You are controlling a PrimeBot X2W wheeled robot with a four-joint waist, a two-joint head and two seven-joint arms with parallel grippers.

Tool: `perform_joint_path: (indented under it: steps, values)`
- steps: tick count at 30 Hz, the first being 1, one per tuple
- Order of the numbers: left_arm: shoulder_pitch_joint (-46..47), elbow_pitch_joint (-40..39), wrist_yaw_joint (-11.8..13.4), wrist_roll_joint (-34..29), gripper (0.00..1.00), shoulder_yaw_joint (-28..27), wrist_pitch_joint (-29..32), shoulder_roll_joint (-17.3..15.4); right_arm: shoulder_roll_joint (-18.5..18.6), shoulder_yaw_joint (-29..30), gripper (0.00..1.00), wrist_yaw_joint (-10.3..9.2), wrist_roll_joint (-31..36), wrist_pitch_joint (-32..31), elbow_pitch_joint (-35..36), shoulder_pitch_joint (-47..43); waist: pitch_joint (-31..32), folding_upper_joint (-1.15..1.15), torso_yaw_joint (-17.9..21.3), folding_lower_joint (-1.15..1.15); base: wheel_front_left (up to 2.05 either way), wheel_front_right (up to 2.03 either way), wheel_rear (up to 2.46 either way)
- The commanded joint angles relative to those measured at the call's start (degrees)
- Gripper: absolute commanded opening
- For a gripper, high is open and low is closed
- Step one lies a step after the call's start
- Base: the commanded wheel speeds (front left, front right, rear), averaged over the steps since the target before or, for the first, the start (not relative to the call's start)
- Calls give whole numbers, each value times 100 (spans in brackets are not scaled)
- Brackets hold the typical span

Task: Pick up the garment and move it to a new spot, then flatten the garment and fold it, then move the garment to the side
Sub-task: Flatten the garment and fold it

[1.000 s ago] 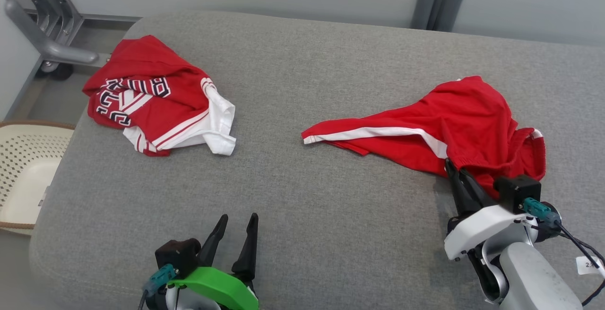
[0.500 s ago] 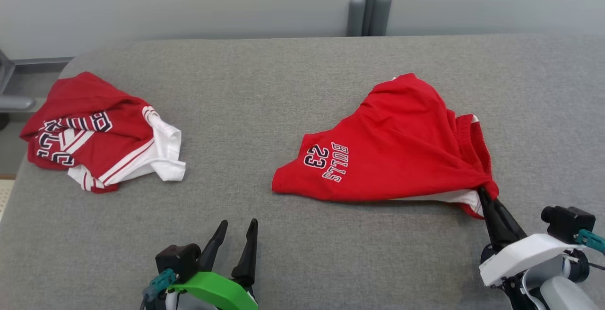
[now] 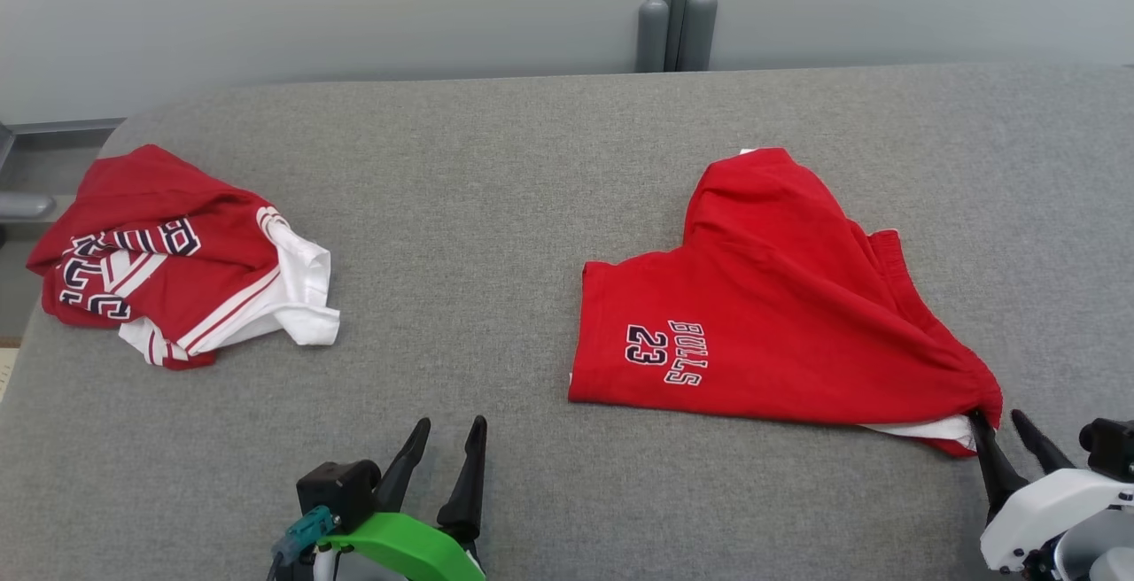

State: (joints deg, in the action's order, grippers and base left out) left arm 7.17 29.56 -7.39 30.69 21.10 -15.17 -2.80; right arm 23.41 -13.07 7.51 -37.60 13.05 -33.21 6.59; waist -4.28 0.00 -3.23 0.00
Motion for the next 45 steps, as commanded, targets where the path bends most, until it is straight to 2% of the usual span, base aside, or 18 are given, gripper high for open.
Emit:
perform_joint_path:
  steps: [1,6,12,22,29,38,45]
  values:
    - [50,-7,-14,-27,100,-1,3,-18,-40,113,100,-3,234,108,-176,149,16,0,-33,0,0,0,0]
    - [91,-65,-14,-44,100,-16,3,-18,-223,672,100,-4,914,216,-386,308,13,0,82,0,0,0,0]
    - [313,-112,-14,-35,100,126,3,-18,-650,1512,100,-3,1712,215,217,162,-127,0,427,0,0,0,0]
    - [717,53,-14,110,100,599,3,-20,-1004,1464,100,-4,1965,216,885,65,-468,0,1010,0,0,0,0]
    - [1001,515,-14,555,100,1015,3,-21,-1113,1327,100,-3,1961,216,1026,147,-675,0,1336,0,0,0,0]
    - [1159,869,-15,884,100,1295,4,-23,-1171,1358,100,-3,2004,217,1027,158,-730,0,1397,0,0,0,0]
    - [1221,638,-15,895,100,1303,4,-23,-1208,1214,100,-4,1971,217,1001,198,-742,0,1368,0,0,0,0]
